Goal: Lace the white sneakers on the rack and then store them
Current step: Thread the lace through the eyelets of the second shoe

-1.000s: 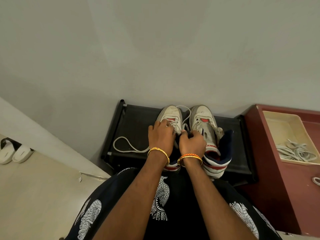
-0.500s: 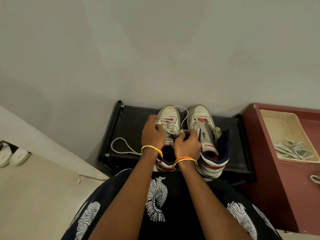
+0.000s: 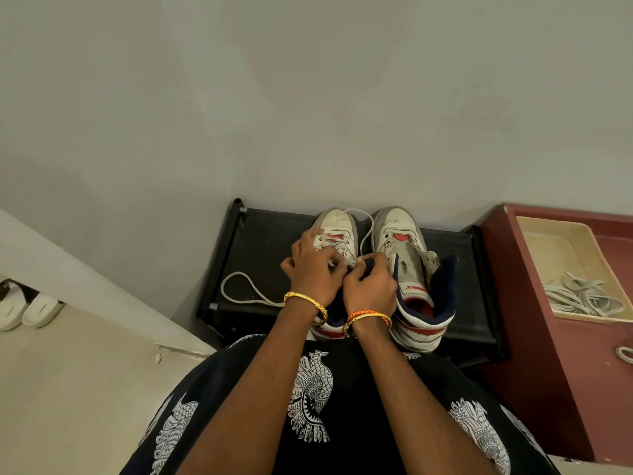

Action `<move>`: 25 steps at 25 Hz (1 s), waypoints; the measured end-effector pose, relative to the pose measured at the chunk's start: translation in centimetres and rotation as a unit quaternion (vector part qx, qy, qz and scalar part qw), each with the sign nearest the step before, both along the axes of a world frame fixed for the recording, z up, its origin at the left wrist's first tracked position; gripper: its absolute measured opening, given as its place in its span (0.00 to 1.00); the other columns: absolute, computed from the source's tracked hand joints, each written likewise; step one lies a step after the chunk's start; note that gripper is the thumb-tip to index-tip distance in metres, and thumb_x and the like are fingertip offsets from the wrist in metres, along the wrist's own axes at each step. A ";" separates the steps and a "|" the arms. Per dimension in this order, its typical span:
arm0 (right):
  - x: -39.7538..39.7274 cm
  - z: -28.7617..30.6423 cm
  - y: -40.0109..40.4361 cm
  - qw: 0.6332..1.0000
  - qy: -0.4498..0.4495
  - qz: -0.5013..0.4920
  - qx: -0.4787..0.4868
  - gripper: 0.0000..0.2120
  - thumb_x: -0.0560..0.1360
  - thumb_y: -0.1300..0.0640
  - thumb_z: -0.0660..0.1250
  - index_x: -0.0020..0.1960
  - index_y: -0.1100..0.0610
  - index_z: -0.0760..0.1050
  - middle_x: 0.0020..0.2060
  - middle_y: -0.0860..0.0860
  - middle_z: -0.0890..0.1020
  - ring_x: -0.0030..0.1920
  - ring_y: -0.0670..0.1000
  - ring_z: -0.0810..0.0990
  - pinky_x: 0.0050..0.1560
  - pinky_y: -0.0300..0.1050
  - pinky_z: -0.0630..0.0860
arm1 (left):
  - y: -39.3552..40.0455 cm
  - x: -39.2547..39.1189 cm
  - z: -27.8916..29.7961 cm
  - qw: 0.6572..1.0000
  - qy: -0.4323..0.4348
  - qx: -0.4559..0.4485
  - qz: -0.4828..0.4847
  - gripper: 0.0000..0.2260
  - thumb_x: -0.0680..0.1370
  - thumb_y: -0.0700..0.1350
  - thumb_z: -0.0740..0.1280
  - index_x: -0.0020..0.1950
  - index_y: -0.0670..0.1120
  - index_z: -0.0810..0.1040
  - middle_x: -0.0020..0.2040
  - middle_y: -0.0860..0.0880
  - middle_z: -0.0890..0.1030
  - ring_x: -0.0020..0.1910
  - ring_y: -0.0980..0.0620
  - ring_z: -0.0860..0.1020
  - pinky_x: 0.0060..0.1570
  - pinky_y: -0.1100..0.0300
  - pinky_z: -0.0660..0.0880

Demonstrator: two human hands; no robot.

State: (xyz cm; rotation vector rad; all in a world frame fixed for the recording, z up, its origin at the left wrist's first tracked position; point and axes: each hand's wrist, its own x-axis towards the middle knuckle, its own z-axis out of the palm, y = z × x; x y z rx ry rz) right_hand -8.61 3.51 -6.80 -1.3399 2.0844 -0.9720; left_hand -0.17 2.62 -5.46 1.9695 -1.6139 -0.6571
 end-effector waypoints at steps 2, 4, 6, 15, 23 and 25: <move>0.0 0.0 0.0 1.000 0.005 -0.003 0.005 0.04 0.78 0.57 0.60 0.51 0.56 0.71 0.43 0.55 0.81 0.42 0.56 0.79 0.36 0.43 0.68 | -0.4 0.6 0.7 0.983 0.170 -0.035 0.063 0.01 0.74 0.45 0.69 0.43 0.49 0.78 0.66 0.56 0.66 0.65 0.57 0.66 0.65 0.53 0.62; 0.0 0.0 0.1 1.000 0.007 -0.002 0.005 0.04 0.78 0.57 0.60 0.51 0.56 0.71 0.43 0.55 0.81 0.43 0.56 0.79 0.36 0.42 0.68 | -0.8 1.9 1.9 0.898 0.397 -0.082 0.170 0.09 0.75 0.41 0.68 0.55 0.44 0.78 0.56 0.56 0.73 0.52 0.66 0.74 0.53 0.70 0.71; 0.0 0.0 0.1 1.000 0.009 -0.002 0.004 0.05 0.78 0.57 0.60 0.51 0.56 0.71 0.43 0.54 0.81 0.43 0.56 0.79 0.36 0.42 0.68 | -0.8 3.8 2.6 0.780 0.564 -0.103 0.251 0.10 0.76 0.39 0.66 0.57 0.41 0.77 0.50 0.53 0.79 0.48 0.64 0.77 0.47 0.72 0.71; 0.0 -0.2 0.0 1.000 0.012 0.001 0.002 0.04 0.78 0.56 0.59 0.51 0.55 0.71 0.42 0.55 0.81 0.43 0.57 0.79 0.36 0.43 0.70 | -0.3 1.0 1.2 0.999 0.030 -0.015 0.021 0.10 0.74 0.47 0.68 0.55 0.51 0.75 0.53 0.48 0.74 0.54 0.51 0.73 0.54 0.53 0.72; 0.0 -0.2 0.0 1.000 0.012 0.002 0.005 0.04 0.77 0.57 0.60 0.50 0.55 0.71 0.42 0.55 0.81 0.44 0.58 0.79 0.35 0.44 0.69 | -0.2 -0.6 0.7 0.988 -0.150 0.016 -0.025 0.10 0.77 0.51 0.66 0.55 0.51 0.81 0.73 0.49 0.59 0.71 0.48 0.56 0.66 0.48 0.53; 0.0 -0.2 0.0 1.000 0.017 0.000 0.006 0.04 0.77 0.57 0.60 0.50 0.56 0.70 0.43 0.55 0.81 0.44 0.58 0.79 0.36 0.45 0.70 | -0.1 -0.3 0.4 0.994 -0.109 -0.004 -0.010 0.06 0.75 0.49 0.69 0.50 0.52 0.82 0.73 0.51 0.59 0.71 0.49 0.57 0.66 0.48 0.52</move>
